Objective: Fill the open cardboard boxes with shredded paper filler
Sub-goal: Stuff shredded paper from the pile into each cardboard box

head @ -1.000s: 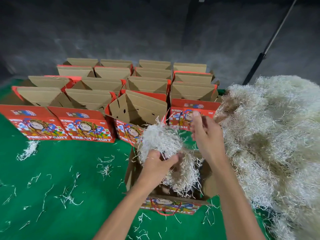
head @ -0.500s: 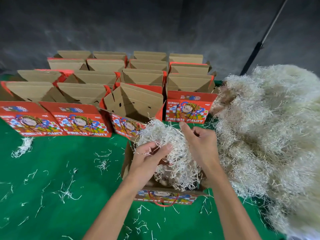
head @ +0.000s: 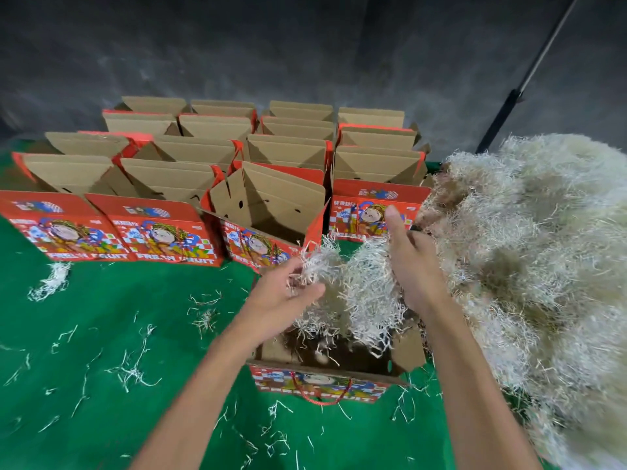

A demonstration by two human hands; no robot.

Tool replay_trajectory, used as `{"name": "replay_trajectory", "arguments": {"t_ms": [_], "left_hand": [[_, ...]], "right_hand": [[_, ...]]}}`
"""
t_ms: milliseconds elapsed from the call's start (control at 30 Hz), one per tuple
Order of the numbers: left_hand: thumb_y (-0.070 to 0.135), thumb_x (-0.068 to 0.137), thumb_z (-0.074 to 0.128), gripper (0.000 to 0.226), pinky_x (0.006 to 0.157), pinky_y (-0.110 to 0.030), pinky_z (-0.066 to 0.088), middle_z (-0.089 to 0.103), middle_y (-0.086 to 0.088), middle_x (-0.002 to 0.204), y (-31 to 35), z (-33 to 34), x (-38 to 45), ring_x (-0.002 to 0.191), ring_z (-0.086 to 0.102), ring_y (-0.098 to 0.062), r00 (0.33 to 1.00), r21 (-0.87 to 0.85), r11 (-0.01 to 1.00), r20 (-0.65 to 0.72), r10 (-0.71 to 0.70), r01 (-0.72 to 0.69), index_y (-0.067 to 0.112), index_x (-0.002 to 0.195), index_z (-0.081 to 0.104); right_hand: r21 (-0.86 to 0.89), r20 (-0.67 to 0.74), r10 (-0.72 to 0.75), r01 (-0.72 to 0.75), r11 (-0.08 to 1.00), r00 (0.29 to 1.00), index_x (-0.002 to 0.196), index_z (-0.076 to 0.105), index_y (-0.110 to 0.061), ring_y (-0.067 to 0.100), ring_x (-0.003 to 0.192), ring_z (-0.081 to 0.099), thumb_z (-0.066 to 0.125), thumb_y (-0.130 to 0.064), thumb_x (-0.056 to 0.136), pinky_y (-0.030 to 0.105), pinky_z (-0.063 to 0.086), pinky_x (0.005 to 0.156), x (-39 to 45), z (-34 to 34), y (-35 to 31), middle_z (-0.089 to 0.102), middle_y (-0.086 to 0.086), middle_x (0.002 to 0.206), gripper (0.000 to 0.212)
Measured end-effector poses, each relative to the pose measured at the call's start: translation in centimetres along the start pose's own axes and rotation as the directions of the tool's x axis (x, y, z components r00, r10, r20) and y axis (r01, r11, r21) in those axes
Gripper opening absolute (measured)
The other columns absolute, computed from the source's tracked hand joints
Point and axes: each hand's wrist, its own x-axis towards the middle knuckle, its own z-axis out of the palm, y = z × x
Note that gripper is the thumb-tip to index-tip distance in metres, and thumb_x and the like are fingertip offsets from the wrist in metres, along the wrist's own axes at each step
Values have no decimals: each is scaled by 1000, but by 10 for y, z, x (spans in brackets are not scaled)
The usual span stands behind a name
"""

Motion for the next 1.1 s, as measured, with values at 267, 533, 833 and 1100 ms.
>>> {"name": "replay_trajectory", "arguments": {"t_ms": [267, 533, 833, 1100], "left_hand": [[85, 53, 75, 86, 77, -22, 50, 67, 25, 100, -8, 40, 3, 86, 62, 8, 964, 19, 995, 244, -104, 102, 29, 117, 60], [75, 44, 86, 134, 106, -34, 39, 45, 14, 125, -23, 39, 3, 126, 47, -11, 968, -514, 822, 84, -237, 246, 24, 151, 24], [78, 50, 82, 129, 115, -37, 29, 44, 9, 138, -12, 46, 6, 129, 37, -8, 970, -551, 803, 52, -238, 227, 27, 151, 22], [70, 60, 84, 98, 96, -38, 48, 66, -5, 106, -22, -10, -6, 95, 62, -15, 988, -327, 935, -26, -155, 138, 0, 123, 58]], "right_hand": [[286, 90, 215, -232, 930, 972, 123, 62, -10, 40, 102, 67, 61, -86, 68, 56, 57, 88, 11, 10, -43, 71, 18, 113, 94], [-83, 16, 15, -13, 996, 1000, 88, 65, -17, 9, 58, 53, 40, -86, 84, 19, 48, 58, -5, -7, -1, 57, -6, 67, 73], [-198, 61, -201, 209, 958, 978, 70, 49, -6, 11, 44, 28, 47, -62, 96, 29, 24, 44, -29, 33, 23, 37, -6, 51, 62], [-48, 50, -66, 69, 996, 997, 66, 49, -16, 4, 38, 26, 60, -48, 96, 15, 24, 37, -23, -13, 30, 38, -15, 46, 45]]}}
